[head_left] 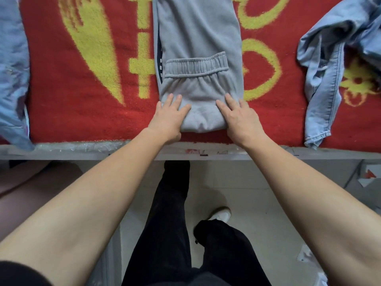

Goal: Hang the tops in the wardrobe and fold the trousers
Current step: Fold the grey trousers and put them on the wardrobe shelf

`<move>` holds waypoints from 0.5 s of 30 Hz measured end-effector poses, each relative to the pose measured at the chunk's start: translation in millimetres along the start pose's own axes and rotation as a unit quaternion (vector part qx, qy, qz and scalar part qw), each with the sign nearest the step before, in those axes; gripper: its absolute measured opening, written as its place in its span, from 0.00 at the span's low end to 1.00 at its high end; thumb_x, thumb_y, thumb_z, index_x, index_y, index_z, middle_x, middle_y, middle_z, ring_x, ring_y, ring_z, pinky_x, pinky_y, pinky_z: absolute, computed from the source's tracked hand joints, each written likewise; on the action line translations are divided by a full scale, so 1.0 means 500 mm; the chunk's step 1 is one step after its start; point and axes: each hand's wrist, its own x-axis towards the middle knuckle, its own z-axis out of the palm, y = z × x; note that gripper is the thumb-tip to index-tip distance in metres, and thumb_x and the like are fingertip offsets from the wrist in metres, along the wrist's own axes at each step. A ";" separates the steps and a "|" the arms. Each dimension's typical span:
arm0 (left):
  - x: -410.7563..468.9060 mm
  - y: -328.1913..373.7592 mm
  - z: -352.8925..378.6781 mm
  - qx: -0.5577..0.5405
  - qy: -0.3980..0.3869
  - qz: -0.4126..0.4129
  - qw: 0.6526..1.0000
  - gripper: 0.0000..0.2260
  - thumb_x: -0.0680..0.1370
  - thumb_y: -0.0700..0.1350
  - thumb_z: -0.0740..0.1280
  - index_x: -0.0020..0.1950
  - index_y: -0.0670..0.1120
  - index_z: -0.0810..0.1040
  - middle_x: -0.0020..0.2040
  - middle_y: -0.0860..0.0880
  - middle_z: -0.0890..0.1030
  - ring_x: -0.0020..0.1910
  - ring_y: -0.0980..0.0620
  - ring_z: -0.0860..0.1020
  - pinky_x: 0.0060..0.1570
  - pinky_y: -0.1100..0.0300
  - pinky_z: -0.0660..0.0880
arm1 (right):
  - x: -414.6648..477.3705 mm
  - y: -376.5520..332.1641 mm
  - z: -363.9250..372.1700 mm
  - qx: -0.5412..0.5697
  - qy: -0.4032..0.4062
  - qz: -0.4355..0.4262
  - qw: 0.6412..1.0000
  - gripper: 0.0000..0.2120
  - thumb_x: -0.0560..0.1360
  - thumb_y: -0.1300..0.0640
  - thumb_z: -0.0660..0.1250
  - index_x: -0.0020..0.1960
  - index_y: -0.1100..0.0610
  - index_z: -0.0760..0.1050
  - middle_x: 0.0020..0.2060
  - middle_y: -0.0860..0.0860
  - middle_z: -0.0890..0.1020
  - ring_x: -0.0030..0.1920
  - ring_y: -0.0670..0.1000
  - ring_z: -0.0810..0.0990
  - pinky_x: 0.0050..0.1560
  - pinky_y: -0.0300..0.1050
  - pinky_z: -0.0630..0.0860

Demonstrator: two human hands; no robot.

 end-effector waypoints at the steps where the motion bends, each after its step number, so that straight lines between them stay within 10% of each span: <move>1: -0.011 0.000 -0.009 -0.014 -0.006 -0.001 1.000 0.39 0.71 0.41 0.70 0.79 0.50 0.55 0.80 0.42 0.49 0.79 0.40 0.47 0.75 0.40 0.53 | -0.013 -0.004 -0.009 0.005 -0.001 0.000 1.000 0.35 0.74 0.64 0.63 0.79 0.51 0.57 0.79 0.56 0.59 0.68 0.65 0.67 0.58 0.57 0.74; 15: -0.310 0.111 -0.021 -0.256 -0.116 -0.012 0.960 0.33 0.68 0.45 0.70 0.72 0.50 0.65 0.66 0.49 0.74 0.60 0.48 0.75 0.52 0.60 0.71 | -0.297 0.011 -0.127 0.127 -0.150 -0.043 0.980 0.03 0.70 0.55 0.65 0.43 0.51 0.75 0.42 0.52 0.82 0.47 0.60 0.79 0.42 0.48 0.73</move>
